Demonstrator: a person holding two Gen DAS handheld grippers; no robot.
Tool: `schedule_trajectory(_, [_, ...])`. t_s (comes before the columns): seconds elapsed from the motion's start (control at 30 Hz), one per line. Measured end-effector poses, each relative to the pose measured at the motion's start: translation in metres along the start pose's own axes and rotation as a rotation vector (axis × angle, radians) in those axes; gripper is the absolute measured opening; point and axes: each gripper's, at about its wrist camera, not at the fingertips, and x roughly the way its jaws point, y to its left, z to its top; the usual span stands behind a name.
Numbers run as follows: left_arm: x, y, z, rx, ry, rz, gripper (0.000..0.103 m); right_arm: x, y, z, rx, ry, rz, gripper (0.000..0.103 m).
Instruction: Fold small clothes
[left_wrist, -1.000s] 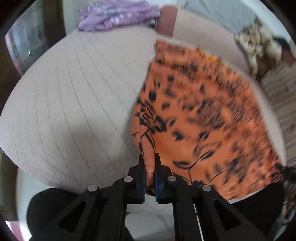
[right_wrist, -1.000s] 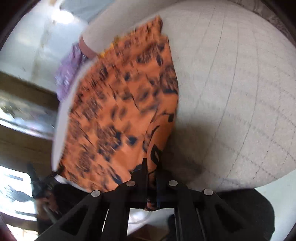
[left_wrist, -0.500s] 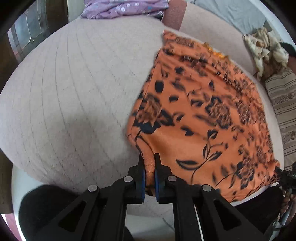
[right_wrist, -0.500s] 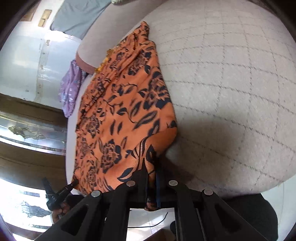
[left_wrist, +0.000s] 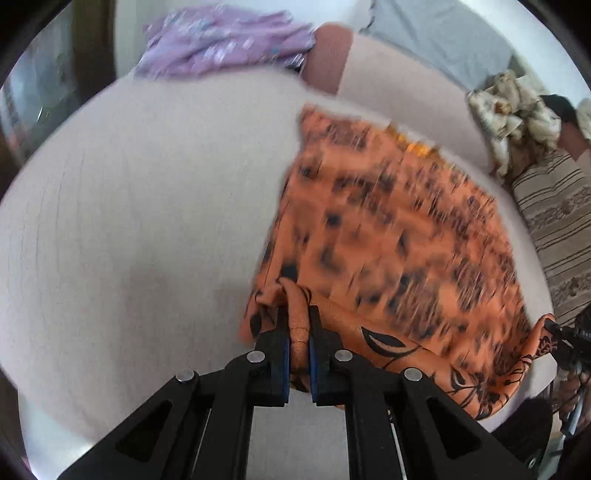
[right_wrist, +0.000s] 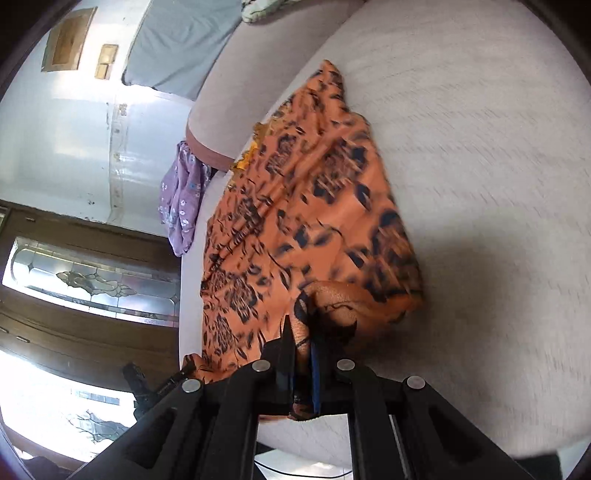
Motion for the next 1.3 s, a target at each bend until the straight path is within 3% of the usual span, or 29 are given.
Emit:
schedule_trajectory(0.1, [-0.012, -0.015, 0.064, 0.034, -0.123, -0.048, 0.008, 0.007, 0.024, 0.041, -0.061, -0.049, 0.043, 0.007])
schedule_trajectory(0.23, [0.003, -0.035, 0.155, 0.026, -0.270, -0.033, 0.012, 0.017, 0.057, 0.139, -0.105, -0.253, 0.094, 0.007])
schedule_trajectory(0.3, [0.047, -0.041, 0.188, 0.029, -0.269, 0.050, 0.039, 0.035, 0.046, 0.178, -0.024, -0.307, 0.094, 0.010])
schedule_trajectory(0.33, [0.079, -0.042, 0.200, 0.032, -0.221, 0.101, 0.081, 0.051, 0.038, 0.198, -0.014, -0.309, 0.044, 0.020])
schedule_trajectory(0.37, [0.103, -0.038, 0.204, 0.034, -0.149, 0.140, 0.091, 0.073, 0.029, 0.215, -0.026, -0.286, -0.038, 0.052])
schedule_trajectory(0.4, [0.122, -0.033, 0.204, 0.021, -0.091, 0.170, 0.089, 0.086, 0.022, 0.219, -0.011, -0.272, -0.119, 0.070])
schedule_trajectory(0.43, [0.131, -0.025, 0.201, -0.003, -0.069, 0.161, 0.088, 0.093, 0.017, 0.218, 0.004, -0.272, -0.158, 0.075])
schedule_trajectory(0.5, [0.124, -0.011, 0.190, -0.048, -0.096, 0.134, 0.088, 0.092, 0.012, 0.199, 0.000, -0.298, -0.130, 0.075])
schedule_trajectory(0.63, [0.074, 0.022, 0.149, -0.187, -0.222, 0.093, 0.089, 0.075, 0.022, 0.134, -0.104, -0.308, -0.132, 0.075])
schedule_trajectory(0.7, [0.062, 0.026, 0.125, -0.224, -0.206, 0.024, 0.089, 0.071, 0.017, 0.101, -0.096, -0.268, -0.115, 0.075])
schedule_trajectory(0.8, [0.070, 0.019, 0.090, -0.271, -0.128, -0.070, 0.089, 0.080, -0.006, 0.071, 0.016, -0.235, -0.086, 0.075])
schedule_trajectory(0.9, [0.097, 0.003, 0.078, -0.264, -0.052, -0.084, 0.089, 0.099, -0.017, 0.068, 0.083, -0.234, -0.092, 0.075])
schedule_trajectory(0.97, [0.114, -0.004, 0.085, -0.276, -0.035, -0.073, 0.089, 0.108, -0.014, 0.078, 0.106, -0.249, -0.076, 0.075])
schedule_trajectory(1.03, [0.120, -0.008, 0.097, -0.293, -0.070, -0.049, 0.089, 0.115, -0.015, 0.088, 0.162, -0.262, -0.060, 0.075])
schedule_trajectory(1.1, [0.132, -0.008, 0.111, -0.329, -0.050, -0.033, 0.088, 0.123, -0.016, 0.097, 0.203, -0.287, -0.102, 0.074])
schedule_trajectory(1.13, [0.136, -0.008, 0.116, -0.346, -0.047, -0.018, 0.084, 0.125, -0.015, 0.101, 0.225, -0.315, -0.117, 0.073])
schedule_trajectory(1.17, [0.139, -0.010, 0.120, -0.335, -0.043, 0.005, 0.041, 0.126, -0.013, 0.105, 0.229, -0.323, -0.129, 0.059])
schedule_trajectory(1.2, [0.144, -0.012, 0.126, -0.312, -0.007, 0.013, 0.014, 0.129, -0.010, 0.109, 0.227, -0.323, -0.141, 0.039])
schedule_trajectory(1.23, [0.145, -0.011, 0.130, -0.325, 0.021, -0.004, 0.016, 0.136, -0.011, 0.114, 0.238, -0.301, -0.147, 0.013])
schedule_trajectory(1.3, [0.132, -0.012, 0.141, -0.334, 0.003, 0.000, 0.016, 0.140, -0.011, 0.121, 0.267, -0.285, -0.146, 0.013])
